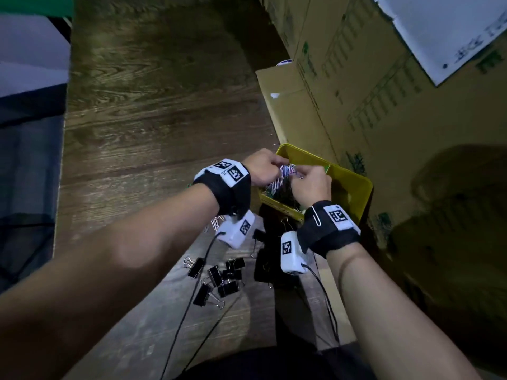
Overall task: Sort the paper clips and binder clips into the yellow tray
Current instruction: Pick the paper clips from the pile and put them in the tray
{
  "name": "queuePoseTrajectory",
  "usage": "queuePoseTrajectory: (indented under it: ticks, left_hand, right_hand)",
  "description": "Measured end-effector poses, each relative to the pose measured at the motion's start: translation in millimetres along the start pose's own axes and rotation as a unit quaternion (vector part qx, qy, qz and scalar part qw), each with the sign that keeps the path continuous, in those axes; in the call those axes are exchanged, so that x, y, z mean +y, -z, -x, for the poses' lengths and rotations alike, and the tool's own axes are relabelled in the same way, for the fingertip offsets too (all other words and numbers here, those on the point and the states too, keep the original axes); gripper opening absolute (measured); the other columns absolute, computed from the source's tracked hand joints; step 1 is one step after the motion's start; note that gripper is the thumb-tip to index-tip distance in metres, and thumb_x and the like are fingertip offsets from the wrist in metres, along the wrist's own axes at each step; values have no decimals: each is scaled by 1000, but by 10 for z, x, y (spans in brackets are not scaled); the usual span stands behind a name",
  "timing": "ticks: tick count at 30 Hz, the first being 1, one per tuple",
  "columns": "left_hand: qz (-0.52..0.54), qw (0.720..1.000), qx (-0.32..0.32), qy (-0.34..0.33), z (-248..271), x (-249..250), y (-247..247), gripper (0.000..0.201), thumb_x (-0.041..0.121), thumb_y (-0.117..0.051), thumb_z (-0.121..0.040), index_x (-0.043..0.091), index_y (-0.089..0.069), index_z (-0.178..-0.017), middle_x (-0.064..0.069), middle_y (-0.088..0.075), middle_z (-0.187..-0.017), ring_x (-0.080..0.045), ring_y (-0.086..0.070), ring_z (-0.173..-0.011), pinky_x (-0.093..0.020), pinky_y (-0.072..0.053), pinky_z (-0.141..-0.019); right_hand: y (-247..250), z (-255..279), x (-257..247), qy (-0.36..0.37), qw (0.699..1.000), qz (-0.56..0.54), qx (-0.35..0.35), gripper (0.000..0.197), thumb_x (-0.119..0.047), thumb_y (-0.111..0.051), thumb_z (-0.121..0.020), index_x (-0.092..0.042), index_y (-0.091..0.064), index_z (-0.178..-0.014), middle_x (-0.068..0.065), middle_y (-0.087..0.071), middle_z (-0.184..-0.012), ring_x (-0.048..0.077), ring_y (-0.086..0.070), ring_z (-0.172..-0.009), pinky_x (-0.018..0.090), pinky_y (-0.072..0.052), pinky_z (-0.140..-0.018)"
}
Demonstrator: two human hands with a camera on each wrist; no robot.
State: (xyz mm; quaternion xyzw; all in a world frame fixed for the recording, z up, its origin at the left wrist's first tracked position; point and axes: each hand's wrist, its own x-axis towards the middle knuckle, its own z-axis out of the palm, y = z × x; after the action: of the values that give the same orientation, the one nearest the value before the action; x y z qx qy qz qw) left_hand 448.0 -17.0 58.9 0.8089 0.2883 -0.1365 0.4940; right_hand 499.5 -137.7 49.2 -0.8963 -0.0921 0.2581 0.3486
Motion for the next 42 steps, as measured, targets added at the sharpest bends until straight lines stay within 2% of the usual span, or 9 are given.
queuePoseTrajectory:
  ticks: [5, 9, 12, 15, 21, 28, 31, 36, 42]
  left_hand:
    - [137, 986, 87, -33, 150, -255, 461, 32, -10, -38, -87, 5, -64, -98, -6, -69, -83, -7, -67, -61, -22, -55, -62]
    - [-166, 978, 121, -38, 37, -863, 790, 37, 2, -48, -86, 17, -63, -116, -7, -69, -110, -20, -64, -100, -28, -47, -94]
    - [-293, 956, 17, -20, -106, -1262, 699, 50, 20, -50, -92, 19, -36, -141, -10, -33, -150, -27, -34, -135, -39, -29, -112]
    - [-373, 927, -27, 20, -132, -1524, 486, 61, 41, -40, -95, 25, -12, -147, -4, 1, -158, -24, -3, -145, -52, -14, -114]
    - [-374, 927, -15, -21, 234, -1893, 308, 59, 45, -26, -97, 22, -7, -148, 0, 7, -157, -17, 8, -144, -48, -1, -115]
    - [-287, 955, -7, -73, 716, -2231, 286, 69, 59, -17, -91, 18, -15, -147, -1, -5, -157, -9, 5, -140, -38, 1, -117]
    - [-240, 961, 87, -103, 918, -2322, 330, 76, 69, -24, -84, 22, -26, -144, -9, -31, -150, -22, -29, -138, -49, -26, -112]
    - [-251, 952, 143, 103, 1074, -2206, 429, 103, 69, -68, -57, 35, -19, -141, -13, -28, -139, -33, -40, -122, -50, -44, -97]
    - [-169, 960, 142, 176, 918, -2108, 266, 88, 46, -82, -59, 29, -37, -133, -14, -27, -132, -34, -50, -112, -44, -45, -98]
  right_hand:
    - [-29, 57, 1, 77, 996, 35, 4, 32, -20, -64, -87, -20, -66, -118, 10, -66, -118, 28, -60, -107, 37, -47, -98]
    - [-149, 300, -206, 234, 967, -99, 21, 14, -14, -66, -84, -20, -74, -93, -5, -68, -90, 9, -64, -81, 28, -55, -78]
    - [-366, 467, -332, 267, 955, -73, -106, 12, -13, -65, -84, -16, -75, -92, -3, -71, -81, 9, -64, -71, 19, -51, -73]
    - [-702, 511, -256, 251, 935, 123, -217, 25, -19, -61, -88, -11, -67, -111, 10, -69, -102, 20, -64, -90, 28, -49, -88]
    - [-1250, 517, -13, 134, 911, 338, -194, 66, -39, -63, -85, 0, -37, -131, 19, -37, -131, 36, -37, -123, 42, -40, -98]
    - [-1555, 551, -43, 235, 889, 338, -201, 76, -40, -62, -85, 6, -30, -137, 22, -35, -128, 34, -31, -121, 38, -30, -104]
    - [-1615, 497, -78, 244, 886, 305, -248, 93, -38, -71, -79, -1, -17, -146, 19, -27, -138, 33, -23, -130, 40, -32, -108]
    - [-1617, 379, -169, 223, 873, 380, -211, 128, -59, -82, -56, -16, -4, -149, 16, -22, -138, 32, -24, -128, 45, -35, -102]
    - [-1726, 501, -246, 205, 877, 359, -246, 105, -36, -84, -65, -11, -22, -146, 17, -22, -141, 35, -26, -129, 41, -33, -106]
